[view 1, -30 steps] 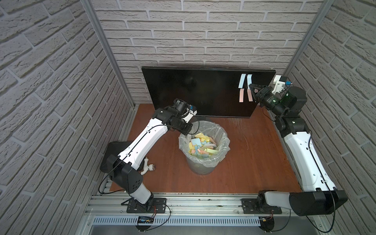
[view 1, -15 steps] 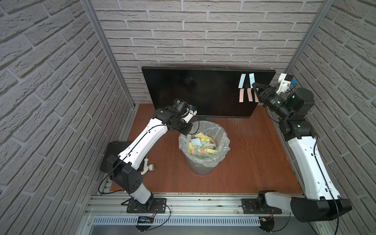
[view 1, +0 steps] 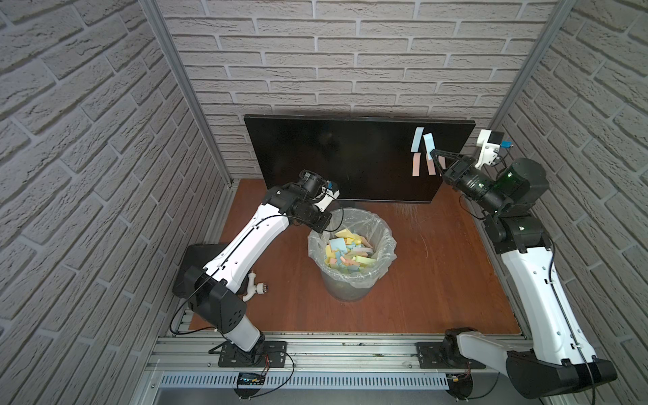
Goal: Remove the sticky note from the monitor
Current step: Place the sticky note in the trash bin.
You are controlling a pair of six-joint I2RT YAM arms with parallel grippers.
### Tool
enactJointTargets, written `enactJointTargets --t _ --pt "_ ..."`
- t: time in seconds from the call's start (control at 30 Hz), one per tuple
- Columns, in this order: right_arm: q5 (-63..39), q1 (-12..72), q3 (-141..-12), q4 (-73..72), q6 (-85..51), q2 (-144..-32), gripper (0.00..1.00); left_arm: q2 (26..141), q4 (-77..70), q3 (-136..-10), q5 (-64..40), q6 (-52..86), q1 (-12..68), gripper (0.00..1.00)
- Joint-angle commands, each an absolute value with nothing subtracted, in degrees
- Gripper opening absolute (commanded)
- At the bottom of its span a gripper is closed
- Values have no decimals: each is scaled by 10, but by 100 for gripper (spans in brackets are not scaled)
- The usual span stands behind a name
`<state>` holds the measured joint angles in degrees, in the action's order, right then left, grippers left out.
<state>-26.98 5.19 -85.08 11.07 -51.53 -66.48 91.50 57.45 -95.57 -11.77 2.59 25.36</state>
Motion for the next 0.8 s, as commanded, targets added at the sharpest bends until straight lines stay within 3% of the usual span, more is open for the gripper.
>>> enactJointTargets --t 0.0,0.37,0.77 --pt "-232 137 -837 191 -396 -643 3 917 577 -972 -128 12 254 17" --pt "-48 388 -781 323 -236 -687 3 918 577 -973 -127 11 254 17" --pt "27 456 -739 331 -215 -745 3 918 577 -973 -125 11 254 17"
